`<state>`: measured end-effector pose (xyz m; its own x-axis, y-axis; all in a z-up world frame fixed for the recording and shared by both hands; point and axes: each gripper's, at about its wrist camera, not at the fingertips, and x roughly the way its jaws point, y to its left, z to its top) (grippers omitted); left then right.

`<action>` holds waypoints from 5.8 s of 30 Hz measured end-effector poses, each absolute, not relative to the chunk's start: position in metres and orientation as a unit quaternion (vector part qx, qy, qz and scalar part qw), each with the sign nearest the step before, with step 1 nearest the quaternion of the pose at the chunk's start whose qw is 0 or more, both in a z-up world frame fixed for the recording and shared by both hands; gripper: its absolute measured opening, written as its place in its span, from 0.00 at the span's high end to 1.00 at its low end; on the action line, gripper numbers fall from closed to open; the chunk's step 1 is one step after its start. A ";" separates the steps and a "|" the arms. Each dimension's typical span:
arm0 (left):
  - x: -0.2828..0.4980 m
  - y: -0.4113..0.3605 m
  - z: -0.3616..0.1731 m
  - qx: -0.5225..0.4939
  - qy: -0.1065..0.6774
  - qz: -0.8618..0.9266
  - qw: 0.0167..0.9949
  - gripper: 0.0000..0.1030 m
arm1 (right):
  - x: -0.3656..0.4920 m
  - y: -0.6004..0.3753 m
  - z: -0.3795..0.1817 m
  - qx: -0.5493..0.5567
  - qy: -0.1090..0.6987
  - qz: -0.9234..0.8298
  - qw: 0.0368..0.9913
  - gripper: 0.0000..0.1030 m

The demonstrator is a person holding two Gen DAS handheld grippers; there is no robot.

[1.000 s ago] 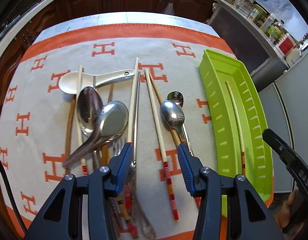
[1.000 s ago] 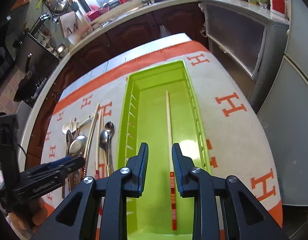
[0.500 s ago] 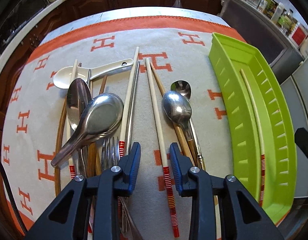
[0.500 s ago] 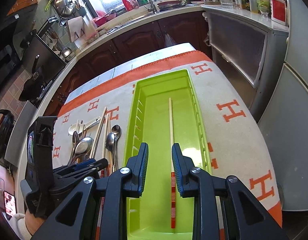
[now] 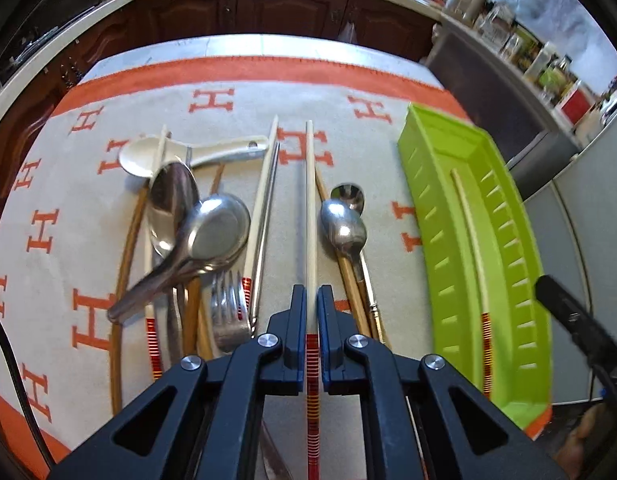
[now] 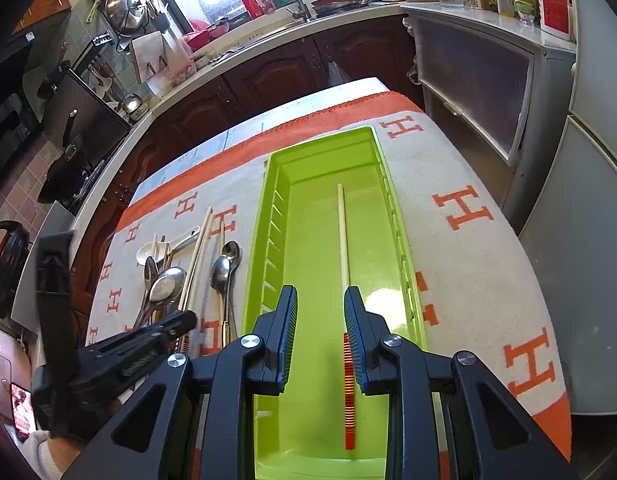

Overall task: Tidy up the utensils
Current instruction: 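Carry the chopstick into the green tray and open the right tool, then return the right tool to the pile and grasp a steel fork, then grasp a steel spoon with the left tool while the right tool lifts the fork, then lower the spoon into the tray with the left tool while the right tool drops the fork in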

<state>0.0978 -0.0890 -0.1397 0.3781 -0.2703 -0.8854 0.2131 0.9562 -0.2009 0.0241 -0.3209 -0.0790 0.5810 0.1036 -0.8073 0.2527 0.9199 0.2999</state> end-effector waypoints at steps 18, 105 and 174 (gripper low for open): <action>0.098 -0.174 -0.080 -0.043 0.535 -0.239 0.809 0.97 | 0.001 -0.352 -0.061 0.236 0.430 -0.111 0.864 0.76; 0.105 0.031 -0.126 -0.017 0.506 -0.167 0.846 0.23 | 0.088 -0.126 -0.147 0.145 0.495 0.202 0.833 0.97; 0.108 -0.132 -0.075 -0.051 0.534 -0.240 0.809 0.98 | 0.062 -0.340 -0.070 0.157 0.472 0.049 0.866 0.97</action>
<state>0.1078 -0.1322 -0.0748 0.3148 -0.4429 -0.8395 0.3334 0.8797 -0.3391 0.0616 -0.3395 -0.0697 0.5499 0.2331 -0.8020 0.0633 0.9459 0.3183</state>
